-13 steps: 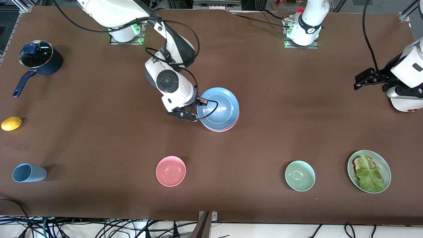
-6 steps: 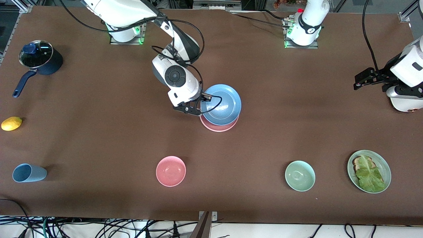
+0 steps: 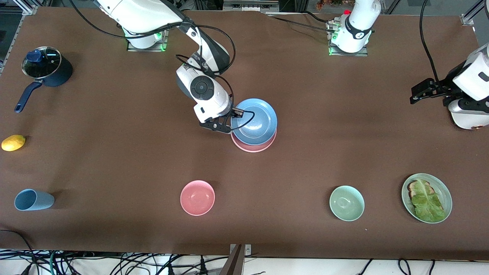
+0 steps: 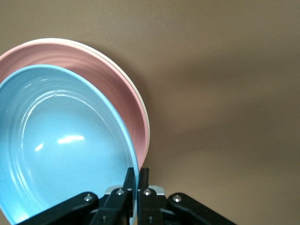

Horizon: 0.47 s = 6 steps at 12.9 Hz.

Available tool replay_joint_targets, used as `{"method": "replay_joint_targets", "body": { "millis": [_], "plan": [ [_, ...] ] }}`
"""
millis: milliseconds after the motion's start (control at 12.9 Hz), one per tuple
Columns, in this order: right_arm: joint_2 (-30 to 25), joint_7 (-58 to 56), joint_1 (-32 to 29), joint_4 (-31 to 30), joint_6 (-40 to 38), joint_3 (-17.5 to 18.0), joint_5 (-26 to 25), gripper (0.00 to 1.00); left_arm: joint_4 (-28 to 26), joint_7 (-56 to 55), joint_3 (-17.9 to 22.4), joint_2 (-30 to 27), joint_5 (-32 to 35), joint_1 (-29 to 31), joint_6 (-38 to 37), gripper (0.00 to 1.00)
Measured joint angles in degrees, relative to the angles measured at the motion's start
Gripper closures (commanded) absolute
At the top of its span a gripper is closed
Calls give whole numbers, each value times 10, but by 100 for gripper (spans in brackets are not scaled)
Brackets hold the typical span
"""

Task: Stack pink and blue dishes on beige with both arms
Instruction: 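Lower the blue plate onto the stack and open the right gripper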

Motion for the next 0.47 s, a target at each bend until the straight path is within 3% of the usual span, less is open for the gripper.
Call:
{"method": "replay_joint_targets", "body": {
  "millis": [466],
  "plan": [
    [0,0,-1,1,10,-2,-16,100,0,0,0,0,0,0,0,0]
  ]
}}
